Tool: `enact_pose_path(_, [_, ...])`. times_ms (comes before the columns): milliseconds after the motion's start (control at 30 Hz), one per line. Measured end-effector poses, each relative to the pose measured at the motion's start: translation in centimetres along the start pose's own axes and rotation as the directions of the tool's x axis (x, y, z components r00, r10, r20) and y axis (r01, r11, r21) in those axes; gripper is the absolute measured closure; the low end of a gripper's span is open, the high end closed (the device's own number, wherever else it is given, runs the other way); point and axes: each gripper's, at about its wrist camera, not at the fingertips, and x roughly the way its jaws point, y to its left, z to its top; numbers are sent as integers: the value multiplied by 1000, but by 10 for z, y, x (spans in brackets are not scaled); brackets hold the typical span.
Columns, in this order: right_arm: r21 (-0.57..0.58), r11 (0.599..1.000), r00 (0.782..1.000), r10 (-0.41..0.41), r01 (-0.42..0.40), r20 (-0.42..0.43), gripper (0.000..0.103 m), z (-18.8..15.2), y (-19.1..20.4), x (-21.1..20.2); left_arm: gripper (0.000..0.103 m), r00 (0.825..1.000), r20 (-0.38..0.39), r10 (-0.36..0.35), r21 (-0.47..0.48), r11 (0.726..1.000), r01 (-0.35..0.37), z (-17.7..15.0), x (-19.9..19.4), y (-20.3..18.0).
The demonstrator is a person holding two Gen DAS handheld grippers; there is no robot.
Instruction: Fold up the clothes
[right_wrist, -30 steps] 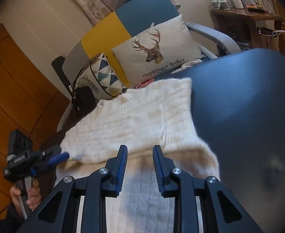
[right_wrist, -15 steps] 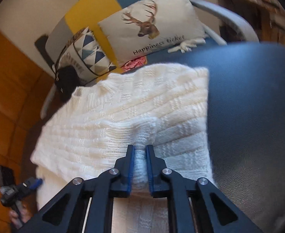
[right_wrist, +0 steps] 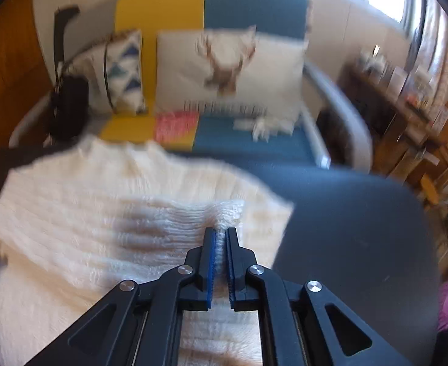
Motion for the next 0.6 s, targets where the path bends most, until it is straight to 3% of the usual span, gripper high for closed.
enact_pose_path(133, [7,1000,999,-29,30,-24,98,-16,0,20,53,995,27,97,13,995,-97,10,11,2])
enact_pose_path(200, [17,999,999,-33,33,26,98,-12,-2,7,53,990,50,132,-22,991,-131,13,10,10])
enact_pose_path(333, [1,997,987,-82,83,137,98,4,-3,-30,53,989,94,113,-75,991,-106,11,1,25])
enact_pose_path(367, [-4,994,986,-109,110,125,98,5,-3,-28,53,988,102,117,-76,991,-109,9,0,27])
enact_pose_path(433, [-4,991,991,-130,130,12,97,-3,-5,1,54,985,117,124,-78,990,-115,4,-1,31])
enact_pose_path(467, [13,993,992,-113,114,-62,97,-11,-8,22,53,985,119,128,-74,990,-120,2,-2,31])
enact_pose_path(500, [37,995,993,-87,91,-84,96,-17,-9,33,53,985,111,135,-62,990,-128,1,-2,28])
enact_pose_path(533, [48,996,997,-75,77,-34,94,-21,-10,29,53,985,101,138,-58,989,-133,1,-5,26])
enact_pose_path(600, [106,993,999,-44,47,-32,91,-20,-20,20,53,988,83,128,-66,990,-123,2,-14,23])
